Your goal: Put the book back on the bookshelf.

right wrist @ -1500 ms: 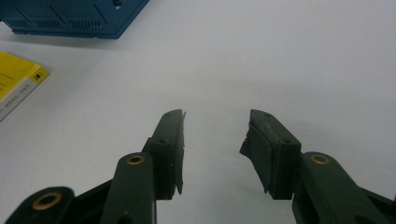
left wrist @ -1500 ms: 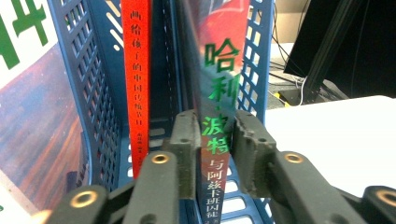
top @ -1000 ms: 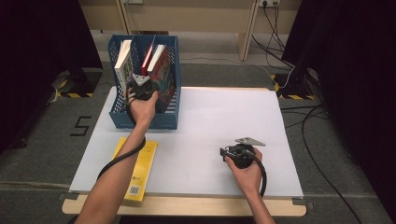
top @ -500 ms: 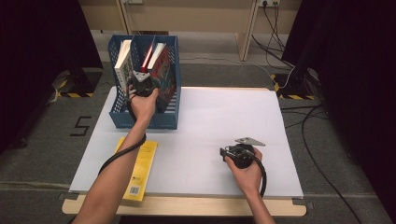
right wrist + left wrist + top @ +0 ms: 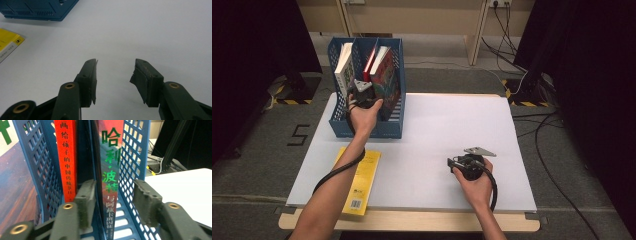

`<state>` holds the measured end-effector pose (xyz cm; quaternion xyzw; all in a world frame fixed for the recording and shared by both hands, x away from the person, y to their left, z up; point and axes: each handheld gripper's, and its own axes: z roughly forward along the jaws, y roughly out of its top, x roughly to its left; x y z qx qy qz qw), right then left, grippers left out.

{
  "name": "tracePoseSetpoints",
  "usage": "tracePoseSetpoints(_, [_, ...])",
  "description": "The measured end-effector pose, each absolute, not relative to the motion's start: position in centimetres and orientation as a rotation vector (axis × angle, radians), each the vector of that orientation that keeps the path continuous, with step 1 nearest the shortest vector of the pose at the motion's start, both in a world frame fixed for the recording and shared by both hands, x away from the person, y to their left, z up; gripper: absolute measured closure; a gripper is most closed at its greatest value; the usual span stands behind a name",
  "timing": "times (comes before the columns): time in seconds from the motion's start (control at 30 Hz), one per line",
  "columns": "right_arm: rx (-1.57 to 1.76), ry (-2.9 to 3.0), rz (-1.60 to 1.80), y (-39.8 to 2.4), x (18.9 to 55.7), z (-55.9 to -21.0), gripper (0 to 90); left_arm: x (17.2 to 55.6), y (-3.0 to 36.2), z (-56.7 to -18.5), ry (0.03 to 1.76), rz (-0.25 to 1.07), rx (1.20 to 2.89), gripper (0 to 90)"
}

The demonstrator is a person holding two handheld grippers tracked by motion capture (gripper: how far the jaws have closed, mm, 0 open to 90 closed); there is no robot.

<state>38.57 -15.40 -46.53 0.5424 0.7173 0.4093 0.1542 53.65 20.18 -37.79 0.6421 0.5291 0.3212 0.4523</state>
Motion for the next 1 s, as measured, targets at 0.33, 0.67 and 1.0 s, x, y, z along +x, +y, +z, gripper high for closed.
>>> tracePoseSetpoints(0.33, [1.574,2.039,1.176,-15.4,38.7,-46.3,51.5,52.0,21.0,-37.3,1.290,0.787,1.617,40.4])
tracePoseSetpoints(0.67, [1.533,1.968,1.183,-15.2,39.1,-45.8,43.3,49.9,22.4,-36.8,1.260,0.760,1.624,38.7])
tracePoseSetpoints(1.0, [1.559,1.949,1.191,-15.3,39.6,-45.7,41.4,48.2,23.8,-36.9,1.244,0.729,1.645,38.7])
